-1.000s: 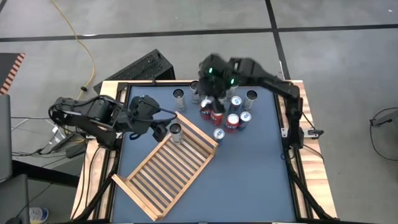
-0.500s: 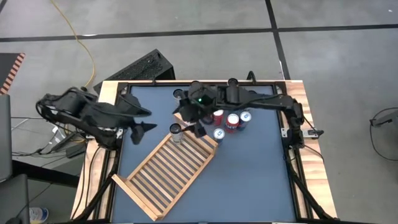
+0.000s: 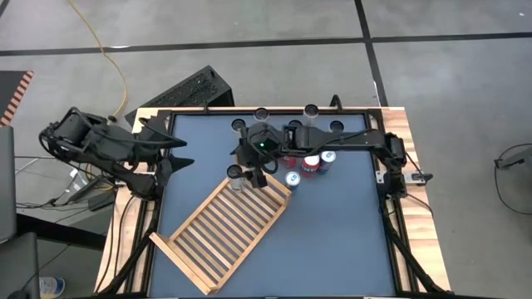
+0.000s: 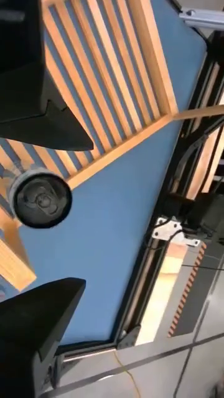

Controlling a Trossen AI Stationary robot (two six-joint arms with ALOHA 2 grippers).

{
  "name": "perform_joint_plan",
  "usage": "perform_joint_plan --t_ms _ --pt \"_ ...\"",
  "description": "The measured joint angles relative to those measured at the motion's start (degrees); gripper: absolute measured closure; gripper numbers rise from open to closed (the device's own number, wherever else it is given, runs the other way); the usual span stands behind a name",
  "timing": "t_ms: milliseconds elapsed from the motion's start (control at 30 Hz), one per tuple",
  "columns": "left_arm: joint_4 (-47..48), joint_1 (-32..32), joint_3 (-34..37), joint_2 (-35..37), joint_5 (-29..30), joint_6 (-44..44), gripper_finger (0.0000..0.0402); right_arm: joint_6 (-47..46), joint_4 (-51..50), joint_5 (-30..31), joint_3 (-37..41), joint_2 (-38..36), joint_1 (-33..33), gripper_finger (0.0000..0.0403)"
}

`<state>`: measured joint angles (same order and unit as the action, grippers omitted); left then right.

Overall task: Place canned beverage on shelf
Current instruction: Put the left white blue soda can on the shelf

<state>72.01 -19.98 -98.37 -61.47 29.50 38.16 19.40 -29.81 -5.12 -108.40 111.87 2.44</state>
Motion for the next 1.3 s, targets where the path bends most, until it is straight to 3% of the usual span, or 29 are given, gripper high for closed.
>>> perform_joint_plan --t_ms 567,1300 --pt "2.03 0.03 0.0 -1.9 -2.32 0.75 0.0099 0.39 -1.0 2.06 -2.95 8.64 -2.5 0.0088" --pt "1.91 0.03 0.0 -1.92 -1.84 0.49 0.0099 0.31 -2.62 4.15 -2.98 10.89 -0.73 0.0088"
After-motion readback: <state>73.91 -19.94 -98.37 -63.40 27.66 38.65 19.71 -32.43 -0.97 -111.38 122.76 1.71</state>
